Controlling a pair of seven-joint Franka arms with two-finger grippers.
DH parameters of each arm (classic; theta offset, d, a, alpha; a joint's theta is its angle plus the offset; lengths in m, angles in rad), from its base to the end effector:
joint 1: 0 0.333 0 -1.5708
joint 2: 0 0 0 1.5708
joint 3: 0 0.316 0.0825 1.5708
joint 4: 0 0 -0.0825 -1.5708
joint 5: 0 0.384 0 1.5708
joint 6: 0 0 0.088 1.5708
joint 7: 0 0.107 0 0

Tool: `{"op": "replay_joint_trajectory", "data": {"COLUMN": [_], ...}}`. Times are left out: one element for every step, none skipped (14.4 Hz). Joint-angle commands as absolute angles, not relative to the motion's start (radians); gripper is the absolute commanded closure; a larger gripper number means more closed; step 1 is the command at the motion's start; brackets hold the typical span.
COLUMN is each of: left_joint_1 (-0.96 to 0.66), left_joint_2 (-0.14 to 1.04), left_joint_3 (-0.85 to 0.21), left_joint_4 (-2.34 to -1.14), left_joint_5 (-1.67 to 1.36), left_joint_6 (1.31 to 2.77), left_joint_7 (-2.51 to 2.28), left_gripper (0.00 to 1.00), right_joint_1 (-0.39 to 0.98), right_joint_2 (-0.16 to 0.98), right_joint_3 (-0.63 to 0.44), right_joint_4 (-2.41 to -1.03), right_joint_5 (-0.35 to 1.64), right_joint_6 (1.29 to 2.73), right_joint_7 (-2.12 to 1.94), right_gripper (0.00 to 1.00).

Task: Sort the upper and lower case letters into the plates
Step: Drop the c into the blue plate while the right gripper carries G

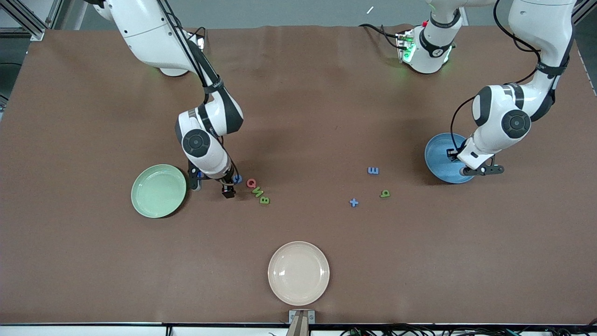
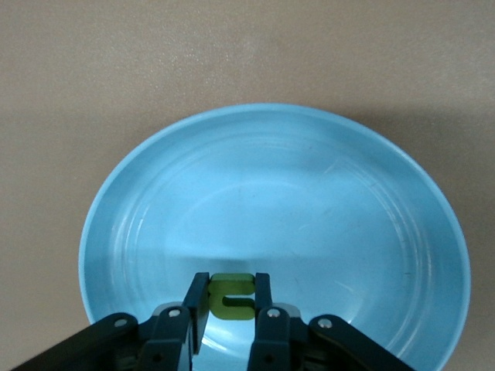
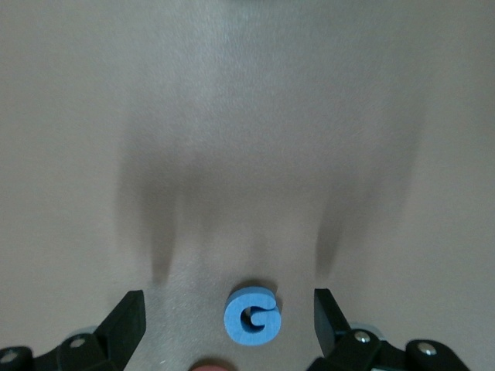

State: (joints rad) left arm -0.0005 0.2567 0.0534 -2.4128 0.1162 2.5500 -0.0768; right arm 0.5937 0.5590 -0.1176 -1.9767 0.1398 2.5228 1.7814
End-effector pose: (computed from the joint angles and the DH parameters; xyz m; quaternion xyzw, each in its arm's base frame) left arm 0.4821 0.0250 0.1966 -0.9975 -0.0142 0.0593 0.0370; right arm 0.5431 0.2802 0.1826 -0.7642 0.6450 0.0096 0.0010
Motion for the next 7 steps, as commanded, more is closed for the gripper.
{"op": "replay_joint_trajectory", "data": {"left_joint_1": [0.012, 0.012, 0.012, 0.012, 0.012, 0.014, 0.014], "left_joint_2": [0.239, 0.233, 0.229, 0.224, 0.224, 0.224, 0.224], "left_joint_3": [0.044, 0.044, 0.044, 0.043, 0.043, 0.043, 0.043], "left_joint_4": [-2.437, -2.445, -2.454, -2.459, -2.464, -2.467, -2.468], "left_joint_5": [0.133, 0.133, 0.133, 0.133, 0.133, 0.133, 0.133], "left_joint_6": [2.554, 2.554, 2.556, 2.556, 2.556, 2.557, 2.559], "left_joint_7": [-0.063, -0.061, -0.052, -0.035, -0.026, -0.025, -0.025], "left_gripper": [0.84, 0.84, 0.84, 0.84, 0.84, 0.84, 0.83], "right_joint_1": [0.614, 0.617, 0.620, 0.623, 0.626, 0.629, 0.629], "right_joint_2": [0.568, 0.568, 0.568, 0.568, 0.568, 0.568, 0.568], "right_joint_3": [-0.126, -0.126, -0.126, -0.126, -0.126, -0.126, -0.126], "right_joint_4": [-2.005, -2.003, -2.005, -2.005, -2.008, -2.008, -2.008], "right_joint_5": [0.153, 0.152, 0.153, 0.152, 0.152, 0.152, 0.152], "right_joint_6": [2.574, 2.574, 2.568, 2.562, 2.562, 2.560, 2.560], "right_joint_7": [1.801, 1.815, 1.818, 1.818, 1.818, 1.816, 1.816], "right_gripper": [0.03, 0.03, 0.03, 0.03, 0.06, 0.10, 0.15]}}
